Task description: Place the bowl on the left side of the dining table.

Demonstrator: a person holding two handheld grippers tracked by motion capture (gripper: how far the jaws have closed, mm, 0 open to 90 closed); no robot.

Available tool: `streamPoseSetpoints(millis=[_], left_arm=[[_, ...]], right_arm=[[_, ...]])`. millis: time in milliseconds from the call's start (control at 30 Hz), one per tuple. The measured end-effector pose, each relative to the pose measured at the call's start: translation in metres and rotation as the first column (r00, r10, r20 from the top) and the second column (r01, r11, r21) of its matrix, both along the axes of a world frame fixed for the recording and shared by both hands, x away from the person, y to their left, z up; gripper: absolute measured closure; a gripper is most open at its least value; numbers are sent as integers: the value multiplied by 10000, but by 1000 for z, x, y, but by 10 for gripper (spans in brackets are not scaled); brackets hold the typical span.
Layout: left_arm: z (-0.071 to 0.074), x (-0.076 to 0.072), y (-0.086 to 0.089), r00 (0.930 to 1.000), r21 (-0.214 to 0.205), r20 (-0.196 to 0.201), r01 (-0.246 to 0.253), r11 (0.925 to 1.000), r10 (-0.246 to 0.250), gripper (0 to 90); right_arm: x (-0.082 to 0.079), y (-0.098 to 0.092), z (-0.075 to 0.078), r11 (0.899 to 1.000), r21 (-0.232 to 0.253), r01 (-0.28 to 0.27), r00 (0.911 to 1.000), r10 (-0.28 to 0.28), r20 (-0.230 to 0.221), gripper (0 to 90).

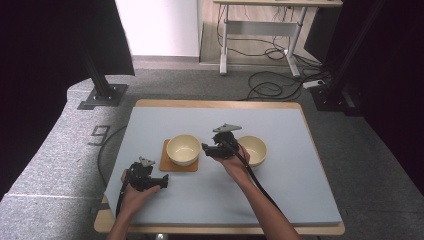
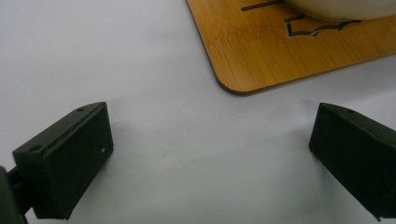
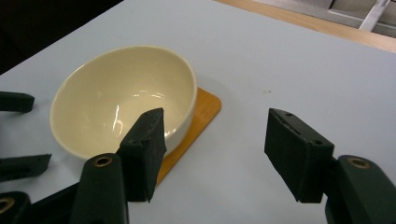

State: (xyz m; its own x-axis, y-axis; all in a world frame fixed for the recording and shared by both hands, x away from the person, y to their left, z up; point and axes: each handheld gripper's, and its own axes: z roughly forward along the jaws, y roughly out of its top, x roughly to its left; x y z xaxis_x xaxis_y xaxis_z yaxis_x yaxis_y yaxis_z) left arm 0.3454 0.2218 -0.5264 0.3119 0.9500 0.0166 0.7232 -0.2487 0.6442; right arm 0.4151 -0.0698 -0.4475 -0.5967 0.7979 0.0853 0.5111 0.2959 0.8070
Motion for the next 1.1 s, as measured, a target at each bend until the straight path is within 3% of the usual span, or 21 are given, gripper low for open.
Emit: streamPoseSetpoints(millis=[400,800,967,1100], left_arm=[[0,0,0,10000,-5,12,-15,10000,15,0],[0,0,0,10000,-17,20,-17,10000,17,0],[0,-1,0,10000,-21,30,-30,10000,30,0],[0,-1,0,10000,-19,36,-32,10000,33,0]], right_arm=[[-22,-47,10,9998,148,144,9995,-148,281,374],[-42,-89,9,9985,441,325,9970,-355,692,366],[-54,-108,7,9987,115,498,9930,-508,1068,365],[-60,-122,2,9976,245,654,9925,-676,1017,364]])
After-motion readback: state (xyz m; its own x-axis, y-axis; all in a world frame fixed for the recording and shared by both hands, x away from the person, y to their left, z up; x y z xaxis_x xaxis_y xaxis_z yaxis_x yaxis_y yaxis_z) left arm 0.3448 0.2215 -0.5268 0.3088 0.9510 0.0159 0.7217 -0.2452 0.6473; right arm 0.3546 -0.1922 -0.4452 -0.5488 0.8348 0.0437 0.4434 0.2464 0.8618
